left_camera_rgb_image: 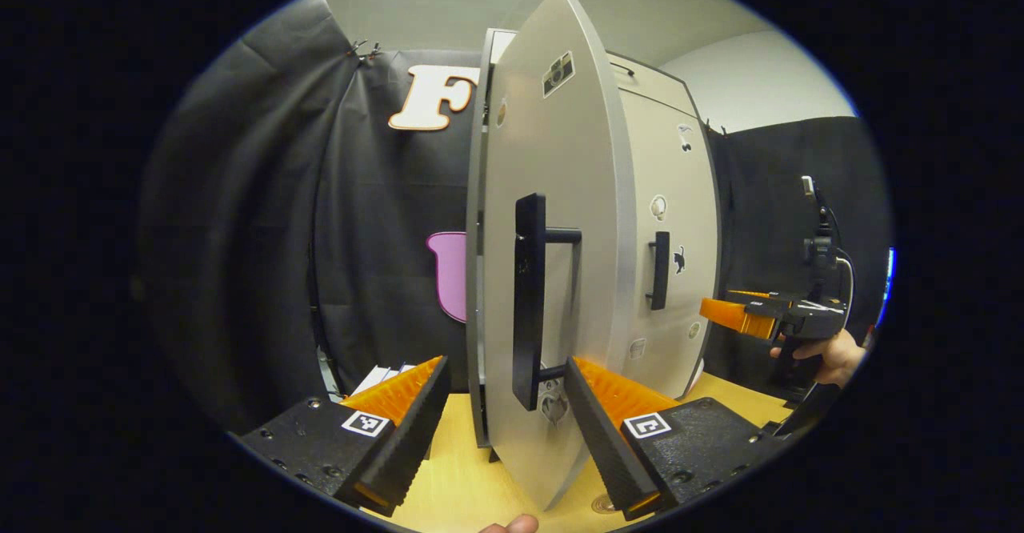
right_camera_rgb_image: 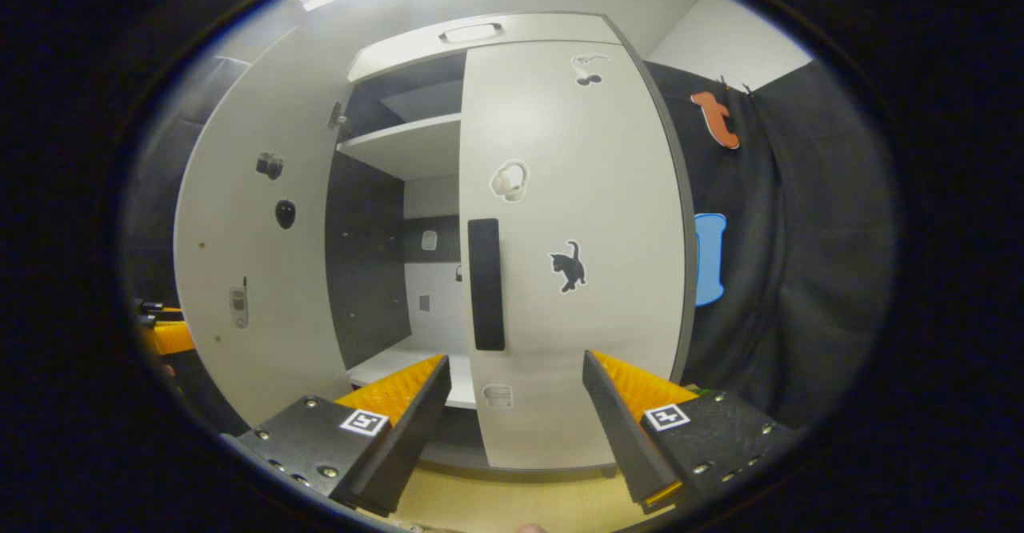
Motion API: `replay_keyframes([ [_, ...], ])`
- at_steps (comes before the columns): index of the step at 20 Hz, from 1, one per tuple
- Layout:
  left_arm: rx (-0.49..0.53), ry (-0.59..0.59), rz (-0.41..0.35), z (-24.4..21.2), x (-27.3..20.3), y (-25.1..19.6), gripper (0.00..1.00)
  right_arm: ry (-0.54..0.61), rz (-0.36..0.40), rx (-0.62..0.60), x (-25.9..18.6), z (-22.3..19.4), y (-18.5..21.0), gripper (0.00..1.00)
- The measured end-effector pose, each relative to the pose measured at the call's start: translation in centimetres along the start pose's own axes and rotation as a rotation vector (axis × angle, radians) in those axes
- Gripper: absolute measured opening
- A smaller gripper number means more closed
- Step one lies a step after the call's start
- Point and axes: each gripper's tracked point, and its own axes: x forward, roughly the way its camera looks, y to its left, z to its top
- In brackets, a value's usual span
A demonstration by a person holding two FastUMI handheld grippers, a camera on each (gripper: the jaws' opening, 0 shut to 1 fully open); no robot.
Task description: Grasp the bottle in the cabinet with the left hand and place it on the coaster, then close the right door with the right hand and the left door with the left hand.
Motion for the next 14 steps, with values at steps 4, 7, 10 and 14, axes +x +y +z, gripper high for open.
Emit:
replay_keyframes([
  [4, 0.009, -0.001, -0.011, -0.3, 1.8, -2.3, 0.87, 0.03, 0.009, 0.005, -1.0, -1.2, -1.0, 1.0],
  [7, 0.008, -0.002, -0.021, -0.3, 3.0, -4.1, 0.91, 0.046, 0.009, -0.014, -1.5, -2.0, -2.2, 1.0],
  [10, 0.019, -0.002, 0.002, -0.6, 4.4, -5.4, 0.91, 0.059, 0.012, -0.012, -1.6, -2.4, -3.4, 1.0],
  [14, 0.022, 0.0, -0.015, -0.8, 6.9, -7.7, 0.96, 0.085, 0.008, -0.029, -1.6, -2.9, -5.1, 1.0],
])
